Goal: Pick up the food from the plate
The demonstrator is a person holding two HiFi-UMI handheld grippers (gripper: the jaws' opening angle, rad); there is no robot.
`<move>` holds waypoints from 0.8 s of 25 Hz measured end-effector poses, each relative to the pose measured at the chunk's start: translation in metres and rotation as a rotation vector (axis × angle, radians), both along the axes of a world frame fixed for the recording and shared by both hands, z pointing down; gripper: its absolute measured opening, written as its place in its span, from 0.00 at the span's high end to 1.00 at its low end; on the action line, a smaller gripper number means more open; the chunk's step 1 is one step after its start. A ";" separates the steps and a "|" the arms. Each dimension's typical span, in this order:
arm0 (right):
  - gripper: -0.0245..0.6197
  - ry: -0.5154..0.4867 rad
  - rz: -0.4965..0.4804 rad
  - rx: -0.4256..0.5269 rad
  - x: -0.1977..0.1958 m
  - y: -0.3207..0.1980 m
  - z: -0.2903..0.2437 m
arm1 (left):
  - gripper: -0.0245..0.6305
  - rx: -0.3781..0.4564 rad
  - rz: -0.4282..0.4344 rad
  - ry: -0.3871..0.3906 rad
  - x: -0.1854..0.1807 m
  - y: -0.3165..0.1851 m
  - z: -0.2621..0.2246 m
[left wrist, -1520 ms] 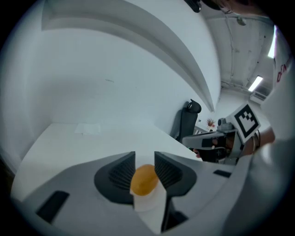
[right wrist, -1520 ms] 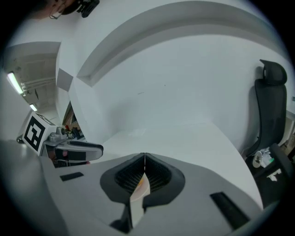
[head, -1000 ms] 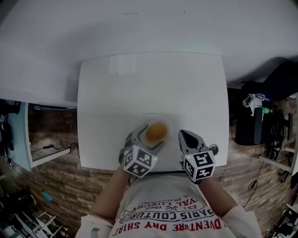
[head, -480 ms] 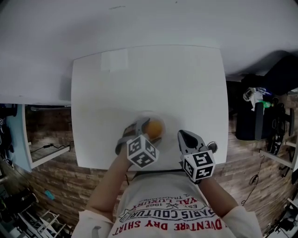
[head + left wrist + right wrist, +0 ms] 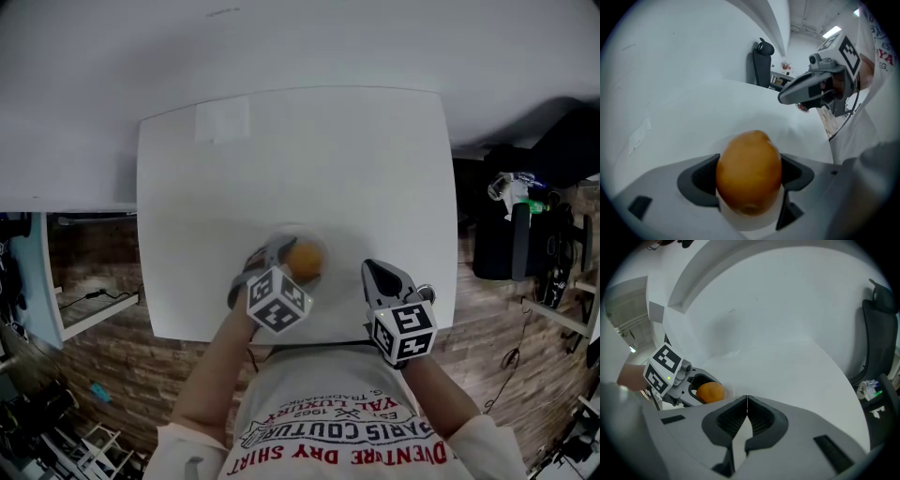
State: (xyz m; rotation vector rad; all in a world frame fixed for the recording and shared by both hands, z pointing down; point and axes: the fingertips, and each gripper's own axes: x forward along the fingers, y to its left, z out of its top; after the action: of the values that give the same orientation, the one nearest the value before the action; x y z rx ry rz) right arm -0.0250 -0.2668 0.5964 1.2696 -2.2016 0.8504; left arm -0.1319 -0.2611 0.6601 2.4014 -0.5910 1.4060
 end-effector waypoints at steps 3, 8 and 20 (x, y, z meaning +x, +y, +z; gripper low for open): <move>0.94 0.000 -0.004 0.000 0.001 0.001 0.000 | 0.40 -0.010 0.007 0.002 0.000 0.000 0.001; 0.94 0.003 -0.019 0.011 0.001 0.002 -0.006 | 0.40 0.012 0.002 -0.019 0.000 0.001 -0.001; 0.94 -0.006 -0.024 0.112 -0.010 -0.006 -0.048 | 0.40 0.217 -0.208 0.158 -0.009 -0.012 -0.085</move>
State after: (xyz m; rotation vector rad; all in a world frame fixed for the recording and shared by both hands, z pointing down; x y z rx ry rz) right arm -0.0354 -0.2728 0.5487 1.2913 -2.2926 0.7308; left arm -0.1412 -0.2728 0.5755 2.4975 -0.9634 1.1056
